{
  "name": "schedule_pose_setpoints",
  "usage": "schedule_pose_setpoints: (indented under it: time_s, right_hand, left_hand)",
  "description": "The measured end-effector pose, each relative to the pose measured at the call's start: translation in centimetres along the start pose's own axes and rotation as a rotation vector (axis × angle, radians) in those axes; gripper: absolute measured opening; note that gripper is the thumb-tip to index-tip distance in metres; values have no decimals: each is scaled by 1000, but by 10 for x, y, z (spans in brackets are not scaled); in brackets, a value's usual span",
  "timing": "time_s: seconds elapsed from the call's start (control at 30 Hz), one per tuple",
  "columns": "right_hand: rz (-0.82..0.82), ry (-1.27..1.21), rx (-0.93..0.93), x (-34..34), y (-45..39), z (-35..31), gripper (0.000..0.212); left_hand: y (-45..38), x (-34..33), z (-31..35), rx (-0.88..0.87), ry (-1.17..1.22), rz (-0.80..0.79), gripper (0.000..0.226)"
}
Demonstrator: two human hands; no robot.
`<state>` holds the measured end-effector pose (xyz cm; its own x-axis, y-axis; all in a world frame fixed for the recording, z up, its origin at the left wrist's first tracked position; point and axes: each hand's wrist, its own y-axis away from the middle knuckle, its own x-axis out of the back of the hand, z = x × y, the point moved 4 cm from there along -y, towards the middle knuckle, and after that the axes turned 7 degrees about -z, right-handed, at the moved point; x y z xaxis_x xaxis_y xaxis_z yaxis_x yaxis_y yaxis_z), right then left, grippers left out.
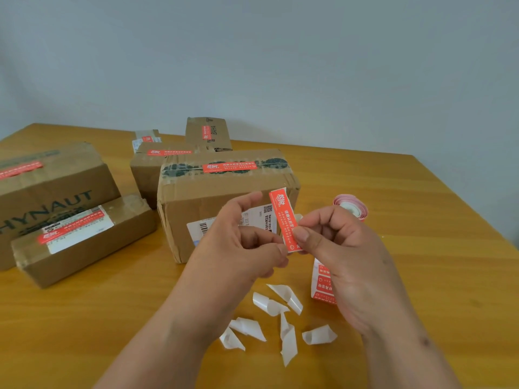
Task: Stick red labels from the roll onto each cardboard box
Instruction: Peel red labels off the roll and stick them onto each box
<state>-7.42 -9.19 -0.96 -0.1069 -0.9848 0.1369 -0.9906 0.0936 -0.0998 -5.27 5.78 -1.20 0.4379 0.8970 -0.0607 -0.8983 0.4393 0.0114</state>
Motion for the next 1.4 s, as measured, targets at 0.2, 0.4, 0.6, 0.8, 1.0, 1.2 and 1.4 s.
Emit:
schedule_pose_setpoints:
  time_s: [0.2,0.4,0.6,0.8,1.0,1.2,1.4]
  right_hand:
    - [-8,64,2,-2,1,0,5]
    - [-49,252,25,-5,0,-2,8]
    - [-85,444,78,-5,4,-7,11]
    - [-63,538,182,-2,6,-14,7]
    - [-82,575,205,-2,7,-16,3]
    - [-46,638,238,-3,4,-15,17]
    - [38,624,128,6,1,-9,14]
  left_hand:
    - [-1,1,-3,-8,13,30,68]
    - [0,1,-1,-27,-21,37,65]
    - [-1,2,0,-33,-70,64,63]
    - [-1,1,4,-63,-204,94,60]
    - [-1,-1,7,-102,-327,114,61]
    - [-2,-1,7,-107,-372,111,59]
    - [-2,1,2,-93,-418,109,40]
